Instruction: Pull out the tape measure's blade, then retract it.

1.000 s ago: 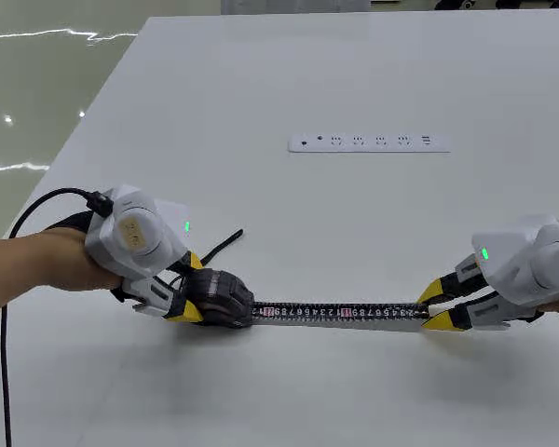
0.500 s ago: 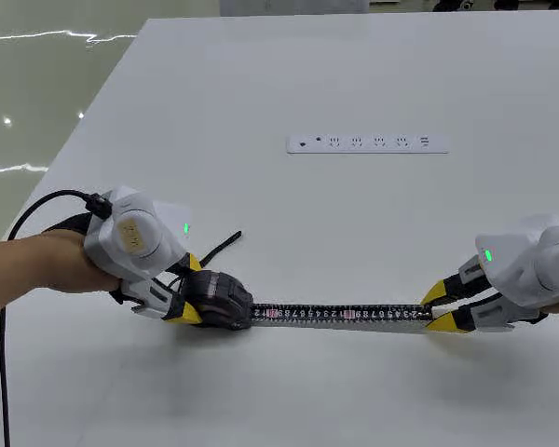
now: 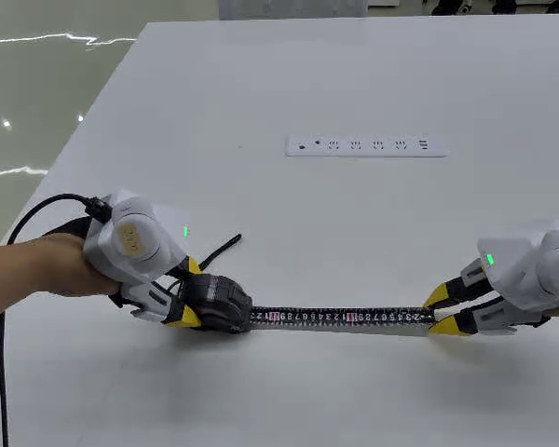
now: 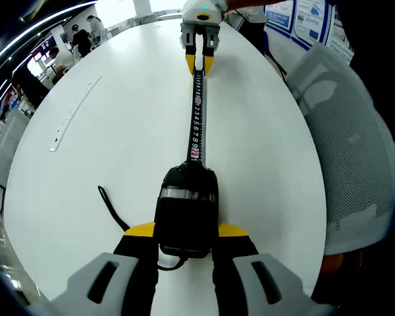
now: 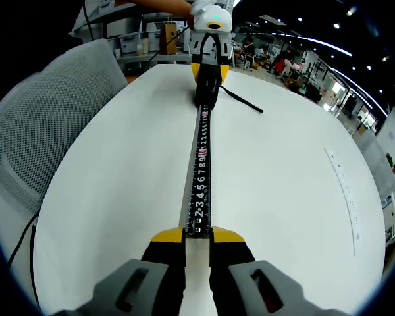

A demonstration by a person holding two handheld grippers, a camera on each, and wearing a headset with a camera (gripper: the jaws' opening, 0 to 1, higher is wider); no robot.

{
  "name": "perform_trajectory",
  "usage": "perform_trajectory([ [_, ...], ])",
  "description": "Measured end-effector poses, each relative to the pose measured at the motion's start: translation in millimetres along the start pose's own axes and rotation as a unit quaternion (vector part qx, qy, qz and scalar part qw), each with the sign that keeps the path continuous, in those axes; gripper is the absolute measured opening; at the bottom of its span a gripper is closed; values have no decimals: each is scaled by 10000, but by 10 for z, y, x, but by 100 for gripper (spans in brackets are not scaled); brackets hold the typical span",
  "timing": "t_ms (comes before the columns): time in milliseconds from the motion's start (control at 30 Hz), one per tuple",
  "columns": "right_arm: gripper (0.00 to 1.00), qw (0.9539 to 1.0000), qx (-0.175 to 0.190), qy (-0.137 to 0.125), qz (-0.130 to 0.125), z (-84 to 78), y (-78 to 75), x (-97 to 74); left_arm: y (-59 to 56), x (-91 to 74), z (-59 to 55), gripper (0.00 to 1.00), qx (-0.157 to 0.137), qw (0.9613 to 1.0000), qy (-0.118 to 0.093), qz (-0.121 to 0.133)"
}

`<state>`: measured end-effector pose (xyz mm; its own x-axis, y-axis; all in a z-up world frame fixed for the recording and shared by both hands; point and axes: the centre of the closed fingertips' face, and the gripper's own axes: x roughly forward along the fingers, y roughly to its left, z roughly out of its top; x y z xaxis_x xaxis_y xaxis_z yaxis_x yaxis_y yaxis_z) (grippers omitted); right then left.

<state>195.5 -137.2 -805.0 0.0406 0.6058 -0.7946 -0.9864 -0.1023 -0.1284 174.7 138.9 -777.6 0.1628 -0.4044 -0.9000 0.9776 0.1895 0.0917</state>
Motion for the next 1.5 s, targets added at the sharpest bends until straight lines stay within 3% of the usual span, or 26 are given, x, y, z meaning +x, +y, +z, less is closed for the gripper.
perform_trajectory([
  [633, 13, 9996, -17, 261, 38, -28, -19, 62, 21, 14, -6, 27, -77, 9999, 75, -45],
  [933, 15, 9992, 154, 360, 70, -50, -10, 57, 30, 44, -38, 28, -130, 9998, 128, -125],
  [1033, 22, 9990, 314, 329, 5, -24, 3, 27, -6, 73, -6, 32, -91, 9998, 150, -129],
  [1133, 22, 9986, 382, 355, -11, -77, -9, 32, 29, 98, -9, 37, -192, 9997, 70, -105],
  [1200, 23, 9982, 494, 339, -59, -78, -2, 1, 18, 71, 49, 37, -171, 9998, 48, -64],
  [1367, 24, 9970, 707, 248, -208, -113, -69, -25, 74, 63, -26, 39, -251, 9997, -19, -53],
  [1500, 25, 9944, 1000, 173, -287, -54, -36, -78, -2, -14, 21, 41, -420, 9991, -78, -23],
])
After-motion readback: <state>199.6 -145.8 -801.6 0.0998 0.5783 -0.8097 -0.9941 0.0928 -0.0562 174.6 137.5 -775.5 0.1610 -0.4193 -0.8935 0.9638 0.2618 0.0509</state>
